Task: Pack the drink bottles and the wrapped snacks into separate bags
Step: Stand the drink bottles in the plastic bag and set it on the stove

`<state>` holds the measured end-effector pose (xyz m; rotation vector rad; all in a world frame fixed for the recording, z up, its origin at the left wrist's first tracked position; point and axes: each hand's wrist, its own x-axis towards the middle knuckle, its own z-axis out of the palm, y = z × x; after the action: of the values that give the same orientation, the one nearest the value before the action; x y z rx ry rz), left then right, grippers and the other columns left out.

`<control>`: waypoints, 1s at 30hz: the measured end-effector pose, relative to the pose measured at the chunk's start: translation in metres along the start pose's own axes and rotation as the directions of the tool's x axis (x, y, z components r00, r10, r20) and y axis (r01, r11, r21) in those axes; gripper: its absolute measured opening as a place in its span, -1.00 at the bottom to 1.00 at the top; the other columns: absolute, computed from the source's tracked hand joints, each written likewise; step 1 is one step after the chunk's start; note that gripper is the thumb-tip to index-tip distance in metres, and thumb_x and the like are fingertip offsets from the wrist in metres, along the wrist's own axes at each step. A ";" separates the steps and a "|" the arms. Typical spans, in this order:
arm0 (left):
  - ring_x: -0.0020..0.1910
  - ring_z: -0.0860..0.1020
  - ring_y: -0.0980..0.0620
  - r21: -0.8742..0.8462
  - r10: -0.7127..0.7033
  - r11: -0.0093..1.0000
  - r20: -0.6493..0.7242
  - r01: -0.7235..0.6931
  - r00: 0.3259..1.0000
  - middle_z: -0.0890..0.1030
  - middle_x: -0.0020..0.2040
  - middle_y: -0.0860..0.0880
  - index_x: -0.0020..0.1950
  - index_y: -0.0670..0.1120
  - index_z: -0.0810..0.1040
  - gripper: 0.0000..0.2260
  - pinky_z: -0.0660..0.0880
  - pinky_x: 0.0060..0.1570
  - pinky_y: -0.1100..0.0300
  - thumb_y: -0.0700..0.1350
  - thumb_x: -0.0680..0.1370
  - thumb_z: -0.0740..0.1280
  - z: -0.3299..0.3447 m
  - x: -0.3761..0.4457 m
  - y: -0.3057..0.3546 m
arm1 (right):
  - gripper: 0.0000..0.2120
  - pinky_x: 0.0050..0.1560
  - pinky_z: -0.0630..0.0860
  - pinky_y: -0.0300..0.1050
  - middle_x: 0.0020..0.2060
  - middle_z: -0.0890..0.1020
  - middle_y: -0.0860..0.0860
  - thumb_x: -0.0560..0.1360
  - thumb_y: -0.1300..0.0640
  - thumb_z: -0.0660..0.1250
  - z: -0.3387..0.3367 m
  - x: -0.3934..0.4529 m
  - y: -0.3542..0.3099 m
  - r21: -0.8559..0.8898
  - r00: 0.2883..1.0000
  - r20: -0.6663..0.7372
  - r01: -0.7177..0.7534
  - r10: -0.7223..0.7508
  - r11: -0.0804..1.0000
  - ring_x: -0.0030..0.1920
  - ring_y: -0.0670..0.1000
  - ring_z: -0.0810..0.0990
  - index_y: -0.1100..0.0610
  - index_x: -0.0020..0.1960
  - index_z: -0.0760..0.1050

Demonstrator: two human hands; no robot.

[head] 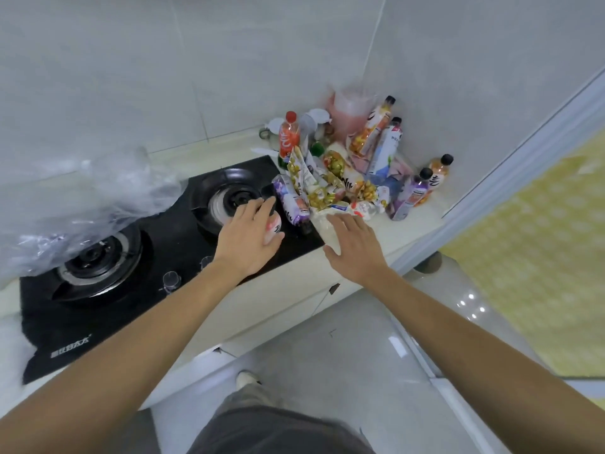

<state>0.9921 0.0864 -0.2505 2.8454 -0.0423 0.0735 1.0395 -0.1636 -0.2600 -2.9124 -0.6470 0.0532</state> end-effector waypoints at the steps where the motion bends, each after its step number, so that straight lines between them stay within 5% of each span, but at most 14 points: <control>1: 0.46 0.35 -0.18 -0.004 -0.009 1.000 0.013 0.009 1.000 0.35 0.52 -0.10 0.61 -0.05 0.20 -0.34 0.47 0.32 -0.14 0.19 0.60 0.27 0.003 0.011 0.000 | -0.38 0.44 0.35 0.12 0.48 0.43 0.09 0.57 -0.07 0.36 -0.002 0.010 0.009 -0.008 1.000 -0.009 -0.007 0.007 1.000 0.46 0.17 0.36 0.09 0.55 0.30; 5: 0.41 0.40 -0.18 -0.018 -0.078 0.997 0.093 0.080 0.993 0.37 0.47 -0.11 0.60 -0.05 0.21 -0.39 0.50 0.25 -0.13 0.15 0.62 0.26 0.015 0.041 0.001 | -0.40 0.46 0.33 0.15 0.48 0.43 0.08 0.54 -0.05 0.37 -0.014 0.042 0.055 -0.051 0.995 -0.072 -0.075 0.072 0.996 0.46 0.18 0.35 0.08 0.52 0.33; 9: 0.26 0.50 -0.18 -0.098 -0.199 0.973 0.108 0.210 0.974 0.37 0.37 -0.10 0.51 0.00 0.27 -0.45 0.54 -0.02 -0.08 0.04 0.58 0.37 0.028 0.053 0.011 | -0.41 0.48 0.31 0.22 0.43 0.42 0.18 0.50 -0.02 0.41 -0.030 0.073 0.119 -0.131 0.972 -0.172 -0.186 0.163 0.974 0.46 0.28 0.32 0.13 0.46 0.36; 15: -0.01 0.59 -0.26 -0.120 -0.384 0.915 0.040 0.386 0.923 0.46 0.22 -0.10 0.40 0.00 0.28 -0.37 0.51 -0.17 -0.05 -0.04 0.44 0.53 0.046 0.063 0.036 | -0.39 0.42 0.36 0.24 0.41 0.39 0.21 0.49 -0.04 0.44 -0.030 0.115 0.214 -0.182 0.970 -0.061 -0.241 0.233 0.953 0.44 0.36 0.31 0.14 0.43 0.32; 20: 0.03 0.58 -0.35 -0.132 -0.524 0.845 -0.017 0.517 0.852 0.50 0.26 -0.17 0.41 -0.01 0.26 -0.29 0.52 -0.09 -0.15 -0.09 0.39 0.59 0.053 0.073 0.060 | -0.26 0.18 0.57 0.21 0.48 0.33 0.17 0.46 0.08 0.54 -0.016 0.130 0.261 0.078 0.985 -0.044 -0.160 0.164 0.984 0.45 0.29 0.35 0.10 0.52 0.25; 24: 0.05 0.57 -0.31 -0.145 -0.583 0.809 -0.070 0.570 0.809 0.50 0.27 -0.16 0.36 -0.04 0.30 -0.37 0.48 -0.07 -0.11 -0.10 0.43 0.57 0.057 0.077 0.073 | -0.15 0.17 0.59 0.18 0.38 0.50 0.14 0.38 0.05 0.62 -0.005 0.130 0.286 0.430 0.959 -0.060 -0.226 0.277 0.874 0.29 0.26 0.55 0.06 0.50 0.21; 27: -0.02 0.56 -0.26 -0.190 -0.619 0.780 -0.101 0.596 0.779 0.50 0.20 -0.12 0.26 -0.05 0.32 -0.46 0.41 -0.13 -0.02 -0.10 0.44 0.57 0.059 0.069 0.080 | -0.29 0.07 0.60 0.22 0.19 0.63 0.10 0.32 -0.05 0.64 0.001 0.128 0.296 0.472 0.962 -0.029 -0.227 0.273 0.852 0.15 0.28 0.62 0.06 0.30 0.31; 30: -0.05 0.55 -0.22 -0.246 -0.663 0.740 -0.107 0.626 0.741 0.51 0.17 -0.09 0.18 -0.01 0.31 -0.48 0.42 -0.13 -0.04 -0.06 0.42 0.58 0.057 0.056 0.090 | -0.31 -0.08 0.49 0.00 0.15 0.62 0.09 0.31 -0.07 0.64 -0.002 0.126 0.291 0.400 0.985 -0.059 -0.125 0.161 0.908 0.11 0.25 0.60 0.08 0.29 0.38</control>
<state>1.0475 -0.0177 -0.2760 2.4758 0.9318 0.1763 1.2748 -0.3704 -0.3051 -2.5459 -0.3550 0.0609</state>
